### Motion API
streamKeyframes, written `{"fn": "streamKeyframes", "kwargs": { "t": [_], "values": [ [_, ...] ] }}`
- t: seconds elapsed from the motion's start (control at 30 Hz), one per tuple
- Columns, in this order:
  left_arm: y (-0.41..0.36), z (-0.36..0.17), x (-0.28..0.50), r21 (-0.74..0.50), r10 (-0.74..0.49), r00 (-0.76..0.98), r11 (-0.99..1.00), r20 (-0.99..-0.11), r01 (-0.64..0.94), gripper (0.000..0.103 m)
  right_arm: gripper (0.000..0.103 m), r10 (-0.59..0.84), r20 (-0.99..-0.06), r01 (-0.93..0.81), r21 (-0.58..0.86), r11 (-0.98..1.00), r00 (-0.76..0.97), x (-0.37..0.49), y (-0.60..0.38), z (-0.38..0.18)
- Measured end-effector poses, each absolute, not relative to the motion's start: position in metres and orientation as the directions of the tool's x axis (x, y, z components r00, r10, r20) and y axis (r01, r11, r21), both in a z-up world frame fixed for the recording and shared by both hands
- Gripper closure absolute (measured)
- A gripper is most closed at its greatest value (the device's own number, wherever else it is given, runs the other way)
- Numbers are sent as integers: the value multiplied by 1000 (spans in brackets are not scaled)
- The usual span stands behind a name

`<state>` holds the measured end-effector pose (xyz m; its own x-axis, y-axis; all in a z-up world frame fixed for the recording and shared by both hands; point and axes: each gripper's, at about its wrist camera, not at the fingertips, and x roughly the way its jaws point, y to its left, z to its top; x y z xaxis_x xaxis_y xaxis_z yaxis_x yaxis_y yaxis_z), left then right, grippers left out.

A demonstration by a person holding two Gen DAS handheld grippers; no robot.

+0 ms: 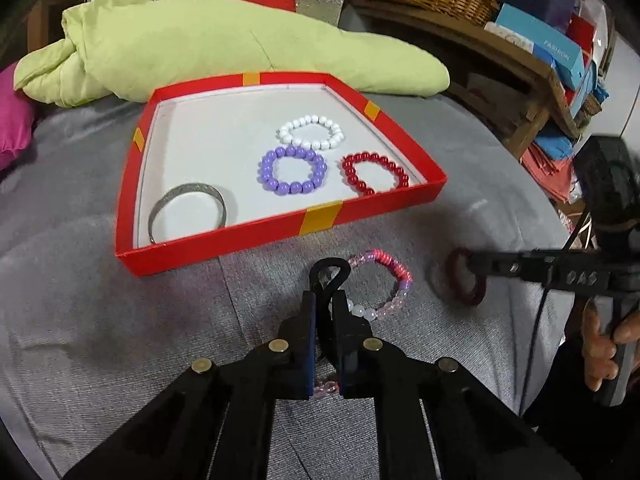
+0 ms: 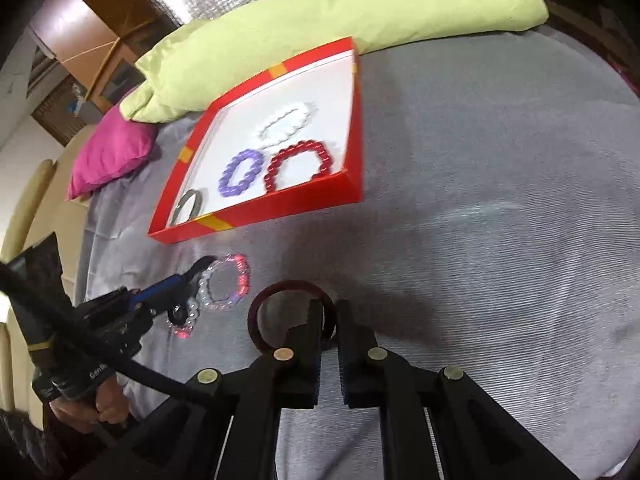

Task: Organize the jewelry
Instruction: 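Carry both bracelets into the red box and open both tools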

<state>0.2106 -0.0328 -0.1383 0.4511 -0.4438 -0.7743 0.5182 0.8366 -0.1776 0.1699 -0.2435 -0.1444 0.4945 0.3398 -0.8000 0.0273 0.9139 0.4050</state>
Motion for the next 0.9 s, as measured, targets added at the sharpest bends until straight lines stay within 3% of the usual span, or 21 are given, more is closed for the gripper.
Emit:
{"fn": "streamKeyframes", "kwargs": {
  "t": [0.2, 0.3, 0.37, 0.4, 0.43, 0.47, 0.5, 0.53, 0.67, 0.9],
  "values": [
    [-19, -120, 210, -211, -483, 498, 836, -720, 507, 95, 90, 333, -807, 29, 396, 918, 487, 171, -240, -146],
    [-10, -110, 208, -221, -498, 529, 837, -687, 500, 95, 72, 336, -807, -18, 375, 927, 486, 170, -231, -142],
    [-6, -105, 210, -224, -496, 550, 844, -672, 487, 95, 46, 348, -800, -71, 361, 930, 488, 167, -221, -139],
    [-4, -104, 211, -223, -492, 556, 848, -669, 481, 95, 46, 332, -804, -95, 329, 939, 494, 165, -215, -137],
    [-2, -103, 212, -222, -485, 565, 854, -667, 470, 95, 50, 303, -815, -121, 281, 952, 495, 163, -207, -137],
    [0, -103, 214, -224, -481, 571, 859, -666, 461, 95, 73, 262, -827, -149, 216, 965, 498, 162, -200, -138],
    [2, -102, 215, -226, -477, 576, 862, -663, 454, 95, 89, 233, -835, -164, 173, 971, 499, 161, -195, -139],
    [4, -101, 216, -224, -471, 585, 867, -660, 445, 95, 97, 208, -840, -177, 136, 975, 501, 160, -191, -140],
    [9, -97, 221, -220, -452, 621, 883, -641, 415, 95, 98, 178, -816, -180, 93, 979, 550, 157, -190, -132],
    [7, -88, 243, -196, -428, 660, 896, -617, 399, 95, 98, 238, -709, -107, 225, 969, 664, 174, -218, -92]
  ]
}}
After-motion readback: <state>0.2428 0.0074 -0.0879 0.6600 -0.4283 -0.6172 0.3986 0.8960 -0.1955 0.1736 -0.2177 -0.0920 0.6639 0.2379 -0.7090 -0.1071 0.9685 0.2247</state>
